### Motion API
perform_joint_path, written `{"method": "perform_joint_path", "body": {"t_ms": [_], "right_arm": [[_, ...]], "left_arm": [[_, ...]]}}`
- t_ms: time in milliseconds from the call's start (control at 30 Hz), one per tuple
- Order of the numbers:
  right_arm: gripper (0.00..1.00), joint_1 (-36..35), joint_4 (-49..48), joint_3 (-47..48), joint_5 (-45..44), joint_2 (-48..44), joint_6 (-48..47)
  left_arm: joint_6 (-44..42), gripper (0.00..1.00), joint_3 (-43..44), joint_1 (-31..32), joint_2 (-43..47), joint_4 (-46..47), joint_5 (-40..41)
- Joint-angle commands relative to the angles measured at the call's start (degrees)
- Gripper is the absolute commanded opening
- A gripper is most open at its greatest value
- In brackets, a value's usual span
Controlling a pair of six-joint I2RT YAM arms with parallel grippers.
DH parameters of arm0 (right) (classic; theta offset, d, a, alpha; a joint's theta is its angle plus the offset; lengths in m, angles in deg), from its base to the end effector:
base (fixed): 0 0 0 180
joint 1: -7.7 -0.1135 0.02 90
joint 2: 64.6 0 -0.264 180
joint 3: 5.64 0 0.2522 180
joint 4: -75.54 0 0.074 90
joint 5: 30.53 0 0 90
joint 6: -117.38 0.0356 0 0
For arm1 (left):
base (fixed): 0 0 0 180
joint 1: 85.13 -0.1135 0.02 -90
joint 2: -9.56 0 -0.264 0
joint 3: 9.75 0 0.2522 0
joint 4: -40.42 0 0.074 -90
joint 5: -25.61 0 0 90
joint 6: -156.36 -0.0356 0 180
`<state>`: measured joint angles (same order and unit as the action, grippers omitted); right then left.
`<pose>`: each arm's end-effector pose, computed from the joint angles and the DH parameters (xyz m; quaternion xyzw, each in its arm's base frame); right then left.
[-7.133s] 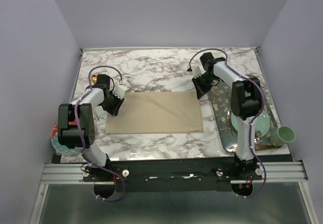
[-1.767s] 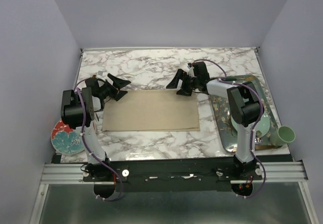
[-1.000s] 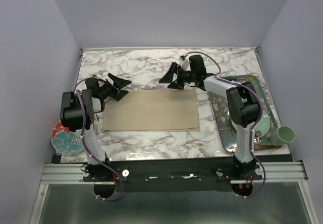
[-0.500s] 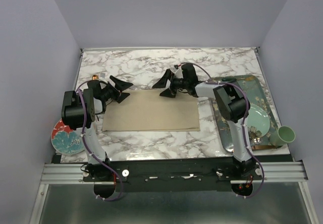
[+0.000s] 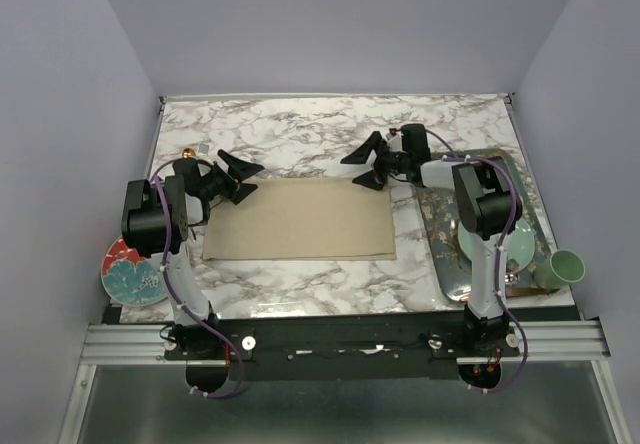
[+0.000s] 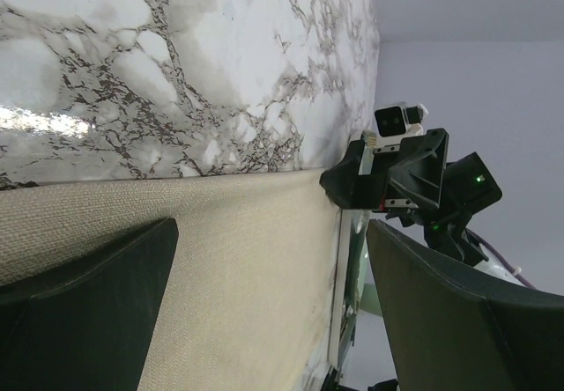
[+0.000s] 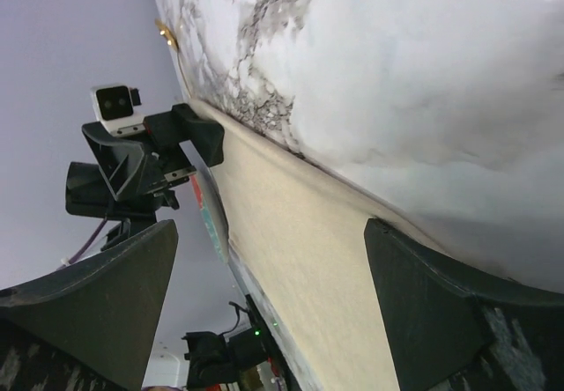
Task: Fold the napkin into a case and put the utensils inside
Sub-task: Smooth out the rectangle-folded napkin at the center of the board.
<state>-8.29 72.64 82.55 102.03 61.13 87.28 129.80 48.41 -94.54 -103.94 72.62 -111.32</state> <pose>0.4323 0.1489 0.1172 0.1522 0.8284 0.5196 0.1437 0.3585 0.0331 0.1095 -0.2780 0.7462 -0.5256 0.2993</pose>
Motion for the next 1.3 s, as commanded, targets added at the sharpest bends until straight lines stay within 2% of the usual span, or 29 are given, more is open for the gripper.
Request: {"method": "perform_joint_path", "body": {"t_ms": [0,200,300,433,633,833,1000,1200,1233,1267], "right_arm": [[0.96,3.8,9.3,-3.1,-2.8,-0.7,-6.3],[0.95,5.0,13.5,-1.1,-3.6,-1.4,-11.1],[0.95,4.9,15.0,0.6,-3.2,-2.1,-14.2],[0.94,4.3,15.0,2.5,2.0,-5.0,-18.7],[0.95,1.9,16.3,1.4,6.0,-12.2,-23.4],[0.95,0.6,18.2,-2.4,6.9,-14.0,-23.0],[0.95,0.4,19.3,-4.2,6.3,-11.7,-21.6],[0.95,0.4,23.5,-4.5,6.7,-12.2,-23.9],[0.95,0.3,24.1,-4.5,6.7,-13.0,-25.4],[0.95,0.4,26.0,-4.3,6.4,-14.1,-26.6]], "left_arm": [[-3.9,0.99,-0.2,-1.2,-2.3,-6.3,1.9],[-5.0,0.99,0.4,-1.8,-2.0,-8.2,1.9],[-4.7,0.99,1.2,-1.8,-1.6,-6.3,-0.2],[-5.8,0.99,2.4,-2.0,2.4,-6.0,-4.8],[-8.3,0.99,3.1,-4.7,5.7,-9.7,-4.7],[-8.7,0.99,3.9,-7.3,2.1,-9.4,-3.3],[-8.2,0.99,6.0,-7.4,-2.1,-8.7,-2.3],[-8.9,0.99,6.7,-7.9,-3.0,-11.8,-2.1],[-9.9,0.99,7.3,-7.8,-1.9,-15.1,-2.0],[-15.0,0.99,9.2,-7.6,1.3,-18.7,-1.5]]}}
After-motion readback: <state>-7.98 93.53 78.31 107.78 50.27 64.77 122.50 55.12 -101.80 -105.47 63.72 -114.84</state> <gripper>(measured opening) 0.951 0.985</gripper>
